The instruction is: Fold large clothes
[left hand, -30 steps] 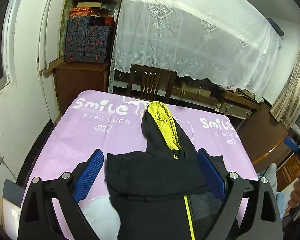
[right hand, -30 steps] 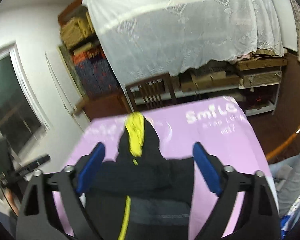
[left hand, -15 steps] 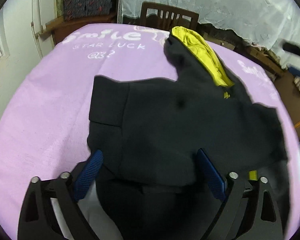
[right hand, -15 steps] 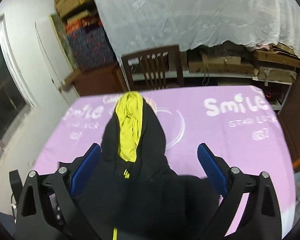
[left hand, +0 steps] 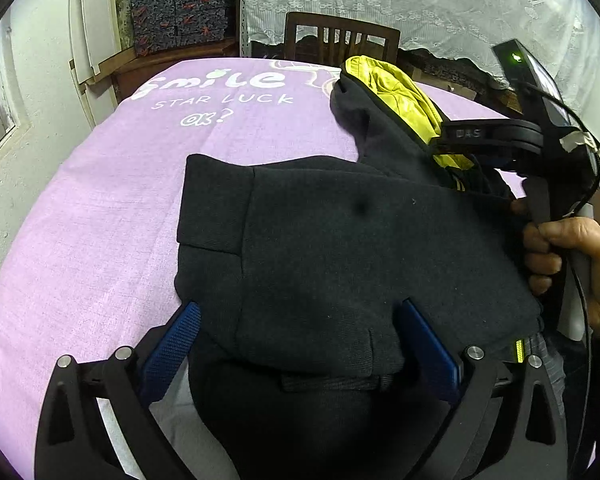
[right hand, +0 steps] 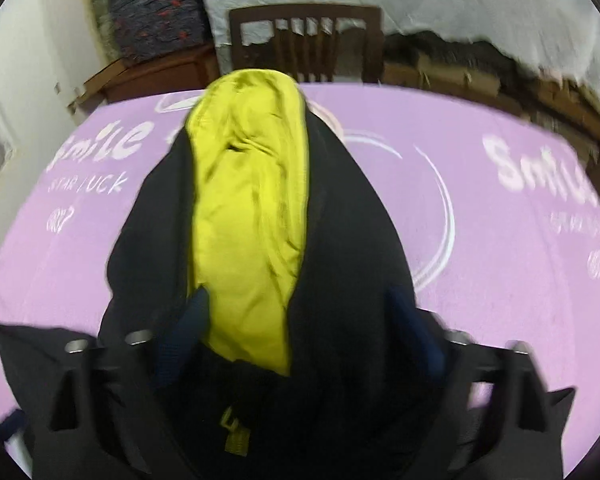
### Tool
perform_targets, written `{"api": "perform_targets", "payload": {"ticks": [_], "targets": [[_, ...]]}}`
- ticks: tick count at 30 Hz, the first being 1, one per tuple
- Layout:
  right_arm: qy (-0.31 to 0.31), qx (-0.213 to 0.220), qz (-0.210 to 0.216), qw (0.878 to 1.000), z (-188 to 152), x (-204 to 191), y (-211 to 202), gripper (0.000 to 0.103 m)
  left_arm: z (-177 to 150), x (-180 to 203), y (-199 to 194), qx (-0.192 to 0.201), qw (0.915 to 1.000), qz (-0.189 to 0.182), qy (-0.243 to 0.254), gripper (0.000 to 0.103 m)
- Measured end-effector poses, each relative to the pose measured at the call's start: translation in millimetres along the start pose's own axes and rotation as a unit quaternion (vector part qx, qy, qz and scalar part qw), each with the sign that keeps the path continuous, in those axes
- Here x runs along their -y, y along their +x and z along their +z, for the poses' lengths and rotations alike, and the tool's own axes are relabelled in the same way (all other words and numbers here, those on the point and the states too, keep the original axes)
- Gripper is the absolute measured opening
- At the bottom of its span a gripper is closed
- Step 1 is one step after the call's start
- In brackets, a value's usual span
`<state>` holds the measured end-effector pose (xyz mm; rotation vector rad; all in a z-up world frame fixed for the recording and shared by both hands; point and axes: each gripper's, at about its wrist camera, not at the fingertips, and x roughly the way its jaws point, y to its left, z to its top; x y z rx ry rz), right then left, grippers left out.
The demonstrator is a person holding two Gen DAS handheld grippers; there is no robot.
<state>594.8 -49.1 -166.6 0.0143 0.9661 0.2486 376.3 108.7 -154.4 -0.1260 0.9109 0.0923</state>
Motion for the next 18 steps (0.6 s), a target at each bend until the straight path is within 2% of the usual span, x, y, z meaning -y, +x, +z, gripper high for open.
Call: {"api": "perform_targets", "payload": {"ticks": [1,2,3,4,11,13,15,16,18], "targets": [[0.004,0.001,0.010,1.000,0,3,-3,0.045,0,0,0,0.000,1.0000,0.000,0.000,0.100],[0.008,-0.001,0.024,1.000,1,5,-4,0.038,0,1,0,0.000,1.0000,0.000,0.000,0.100],[0.011,-0.001,0.031,0.999,1,7,-6,0.026,0,1,0,0.000,1.0000,0.000,0.000,0.100],[0.014,0.000,0.032,0.999,0,8,-9,0.009,0,0,0,0.000,1.0000,0.000,0.000,0.100],[0.019,0.052,0.062,0.997,-19,21,-63,0.006,0,1,-1,0.000,1.0000,-0.002,0.000,0.100],[0.006,0.059,0.075,0.995,-38,21,-87,0.000,-1,1,-1,0.000,1.0000,-0.001,0.000,0.100],[-0.012,0.047,0.076,0.996,-58,19,-98,0.000,-1,1,-1,0.000,1.0000,-0.001,0.000,0.100],[-0.033,0.028,0.069,0.997,-72,15,-100,0.000,-1,1,-1,0.000,1.0000,-0.001,0.000,0.100],[-0.047,0.019,0.044,0.998,-82,15,-104,0.000,-1,1,-1,0.000,1.0000,0.000,0.000,0.100]]}}
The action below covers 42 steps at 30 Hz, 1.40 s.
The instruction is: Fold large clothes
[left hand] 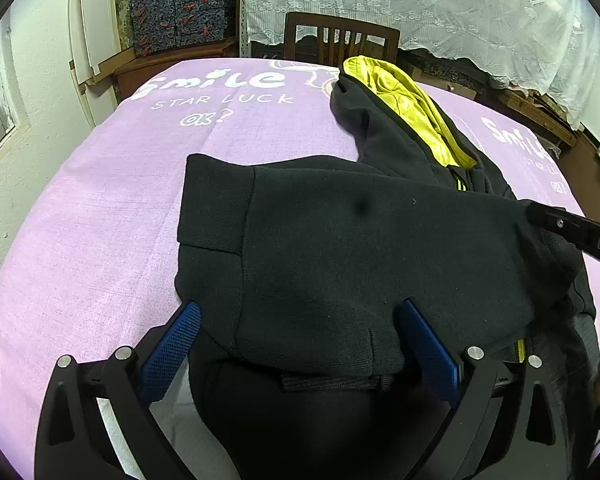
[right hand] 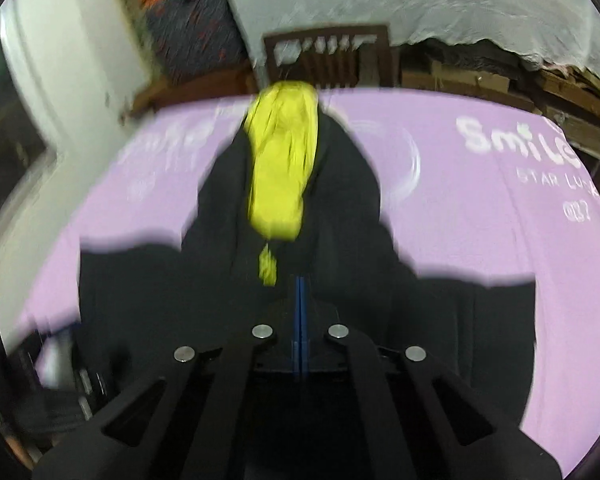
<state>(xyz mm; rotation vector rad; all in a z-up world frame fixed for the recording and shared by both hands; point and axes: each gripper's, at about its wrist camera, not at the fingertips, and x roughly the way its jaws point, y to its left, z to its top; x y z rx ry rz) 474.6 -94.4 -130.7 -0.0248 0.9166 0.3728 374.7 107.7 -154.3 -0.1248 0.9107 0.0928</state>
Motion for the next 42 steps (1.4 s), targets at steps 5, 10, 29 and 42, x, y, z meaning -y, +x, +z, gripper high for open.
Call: {"api": "perform_targets", "payload": {"ticks": [5,10,29,42], "targets": [[0.074,0.029,0.003,0.997,58,21,10,0.049,0,0,0,0.000,1.0000,0.001,-0.001,0.100],[0.047,0.007,-0.053,0.997,112,6,70,0.058,0,0,0,0.000,1.0000,0.001,-0.001,0.100],[-0.090,0.100,0.014,0.991,-10,-28,-63,0.011,0,-28,-1,-0.002,0.9969,-0.034,-0.072,0.100],[0.237,0.101,0.092,0.962,-68,119,-112,0.072,-1,-25,-4,0.000,0.9974,-0.027,-0.067,0.100]]}}
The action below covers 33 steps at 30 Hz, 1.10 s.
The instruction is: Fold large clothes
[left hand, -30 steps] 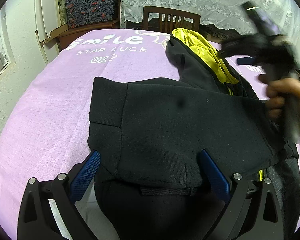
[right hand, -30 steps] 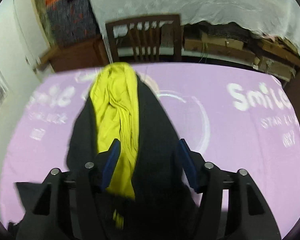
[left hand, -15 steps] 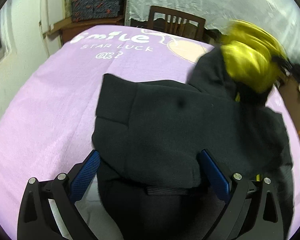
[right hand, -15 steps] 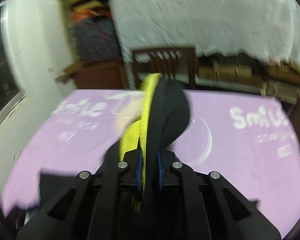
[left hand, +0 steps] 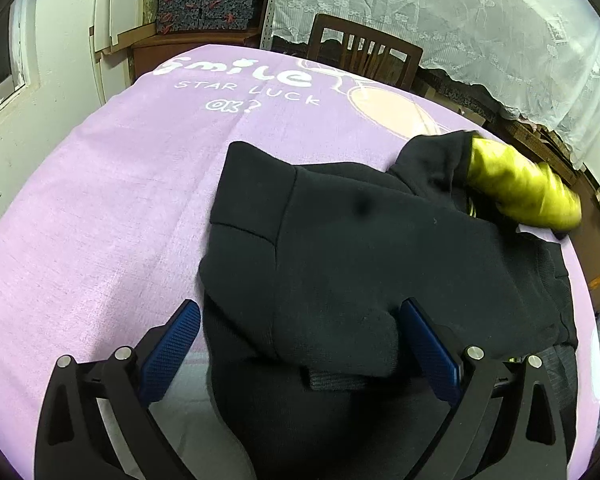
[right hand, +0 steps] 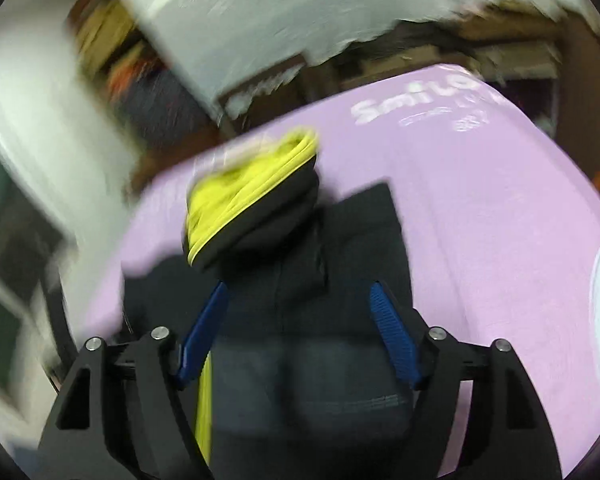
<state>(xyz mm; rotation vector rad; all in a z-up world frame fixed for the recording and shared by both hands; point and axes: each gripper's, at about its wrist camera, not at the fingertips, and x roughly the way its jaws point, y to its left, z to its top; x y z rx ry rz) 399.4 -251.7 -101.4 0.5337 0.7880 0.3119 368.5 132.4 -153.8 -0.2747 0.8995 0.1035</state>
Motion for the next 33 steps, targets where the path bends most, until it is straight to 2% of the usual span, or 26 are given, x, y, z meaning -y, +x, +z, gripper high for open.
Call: {"api": "perform_targets", "payload": {"ticks": [3,7,9,12,14,16,17,18,19,21,23,25,26,27,28,29,30,31,32,33], "targets": [[0.042,0.003,0.007,0.999,30,0,28,0.072,0,-1,0,0.000,1.0000,0.000,0.000,0.100],[0.049,-0.008,-0.023,0.999,65,-11,84,0.072,-1,-1,0,0.001,1.0000,0.002,0.000,0.100],[0.092,-0.024,-0.007,0.995,78,-1,108,0.072,-1,0,1,0.001,1.0000,0.004,0.001,0.100],[0.165,-0.059,0.024,0.984,78,14,145,0.075,-1,1,1,0.001,1.0000,0.007,0.001,0.100],[0.195,-0.087,0.028,0.977,81,24,171,0.077,0,2,2,0.001,1.0000,0.009,0.002,0.100],[0.202,-0.092,0.029,0.975,82,24,186,0.077,0,2,2,0.001,0.9999,0.011,0.002,0.100],[0.190,-0.095,0.027,0.977,82,20,191,0.074,0,2,2,0.001,0.9999,0.011,0.002,0.100],[0.174,-0.091,0.026,0.980,83,14,193,0.054,0,1,2,0.001,0.9999,0.010,0.002,0.100],[0.142,-0.085,0.020,0.986,86,4,193,0.041,0,1,2,0.002,0.9999,0.010,0.002,0.100],[0.047,-0.054,0.005,0.997,91,-27,178,0.029,0,1,2,0.001,0.9999,0.010,0.002,0.100],[-0.054,-0.002,-0.003,0.999,90,-63,149,0.026,0,0,2,0.002,1.0000,0.008,0.002,0.100],[-0.173,0.050,-0.002,0.984,72,-105,110,0.025,0,-1,1,0.001,1.0000,0.004,0.001,0.100],[-0.251,0.074,-0.005,0.965,51,-130,88,0.025,1,-2,1,0.001,1.0000,-0.001,-0.001,0.100],[-0.331,0.089,-0.011,0.940,24,-151,68,0.025,1,-5,0,0.001,0.9999,-0.009,-0.005,0.100],[-0.383,0.090,-0.014,0.919,3,-162,57,0.027,2,-7,-1,0.001,0.9998,-0.016,-0.009,0.100],[-0.442,0.083,-0.021,0.893,-25,-170,47,0.029,3,-14,-3,0.002,0.9994,-0.026,-0.023,0.100],[-0.497,0.064,-0.033,0.865,-58,-171,40,0.037,3,-19,-5,0.004,0.9989,-0.030,-0.035,0.100],[-0.520,0.043,-0.043,0.852,-79,-165,37,0.052,3,-23,-6,0.006,0.9985,-0.030,-0.046,0.100],[-0.527,0.025,-0.057,0.848,-93,-156,36,0.060,3,-31,-9,0.008,0.9976,-0.029,-0.062,0.100],[-0.523,0.008,-0.070,0.850,-105,-142,34,0.067,4,-38,-11,0.006,0.9967,-0.029,-0.076,0.100]]}}
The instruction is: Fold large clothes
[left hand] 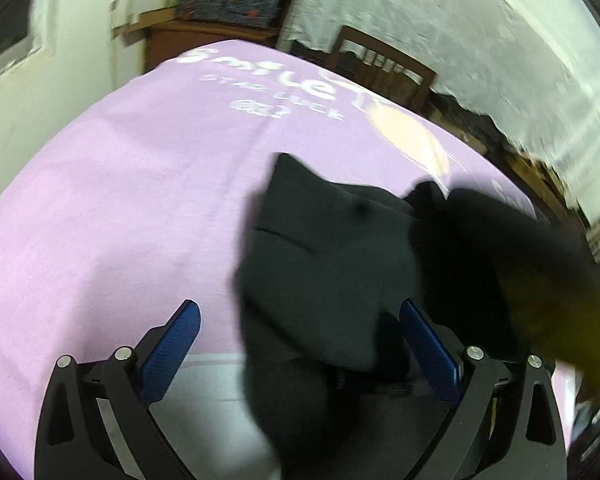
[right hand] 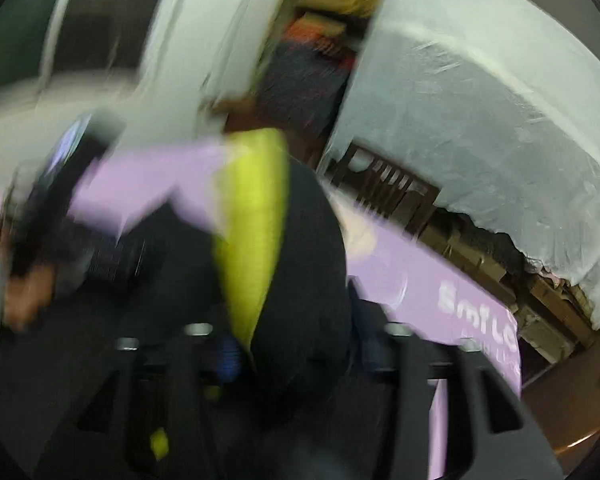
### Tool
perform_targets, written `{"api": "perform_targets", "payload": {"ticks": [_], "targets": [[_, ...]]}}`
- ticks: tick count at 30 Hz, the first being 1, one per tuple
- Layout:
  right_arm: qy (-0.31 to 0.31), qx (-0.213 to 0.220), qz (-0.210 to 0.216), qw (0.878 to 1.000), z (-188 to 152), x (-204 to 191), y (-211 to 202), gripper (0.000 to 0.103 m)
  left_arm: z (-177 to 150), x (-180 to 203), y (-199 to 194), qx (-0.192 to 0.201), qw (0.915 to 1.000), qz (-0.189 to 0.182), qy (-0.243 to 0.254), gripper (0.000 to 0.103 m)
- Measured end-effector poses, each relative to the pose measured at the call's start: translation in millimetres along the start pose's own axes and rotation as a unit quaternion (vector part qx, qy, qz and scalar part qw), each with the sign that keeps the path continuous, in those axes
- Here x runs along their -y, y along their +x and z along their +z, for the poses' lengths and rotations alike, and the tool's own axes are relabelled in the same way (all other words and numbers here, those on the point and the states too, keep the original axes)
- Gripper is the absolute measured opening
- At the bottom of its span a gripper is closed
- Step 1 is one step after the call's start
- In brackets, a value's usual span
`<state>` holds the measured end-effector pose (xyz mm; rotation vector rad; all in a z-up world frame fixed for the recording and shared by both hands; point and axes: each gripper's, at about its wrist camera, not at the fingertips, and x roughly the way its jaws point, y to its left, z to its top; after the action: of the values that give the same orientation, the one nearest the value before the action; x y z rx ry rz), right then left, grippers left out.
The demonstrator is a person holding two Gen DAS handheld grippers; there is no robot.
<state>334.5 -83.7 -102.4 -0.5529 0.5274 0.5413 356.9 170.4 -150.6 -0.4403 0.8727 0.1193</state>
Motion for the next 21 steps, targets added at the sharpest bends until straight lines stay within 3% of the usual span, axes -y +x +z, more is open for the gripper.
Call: {"api": "perform_targets", "payload": {"ticks": [4,7,8,13,17,18,20,21], "targets": [[0.104,-0.036,0.031,0.993,-42,13,-13,0.069,2,-16,-16,-0.006,0.9981,-0.042,-0.043,0.100],[0.204,-0.022,0.072,0.976,-63,31,-35,0.076,-2,-13,-32,-0.004,0.9968,-0.069,-0.042,0.100],[0.233,-0.016,0.086,0.969,-68,37,-43,0.078,-6,-6,-39,0.001,0.9969,-0.075,-0.024,0.100],[0.384,-0.015,0.197,0.902,-79,63,-63,0.081,-32,46,-52,0.010,0.9945,-0.069,0.078,0.100],[0.431,-0.031,0.163,0.887,-56,81,-48,0.081,-38,79,-43,0.003,0.9927,-0.055,0.107,0.100],[0.438,-0.032,0.155,0.885,-48,83,-41,0.080,-38,82,-42,0.004,0.9928,-0.053,0.107,0.100],[0.436,-0.044,0.147,0.887,-36,79,-24,0.065,-38,87,-41,0.005,0.9930,-0.053,0.106,0.100],[0.430,-0.055,0.141,0.890,-31,72,-12,0.048,-40,89,-39,0.006,0.9928,-0.051,0.109,0.100]]}}
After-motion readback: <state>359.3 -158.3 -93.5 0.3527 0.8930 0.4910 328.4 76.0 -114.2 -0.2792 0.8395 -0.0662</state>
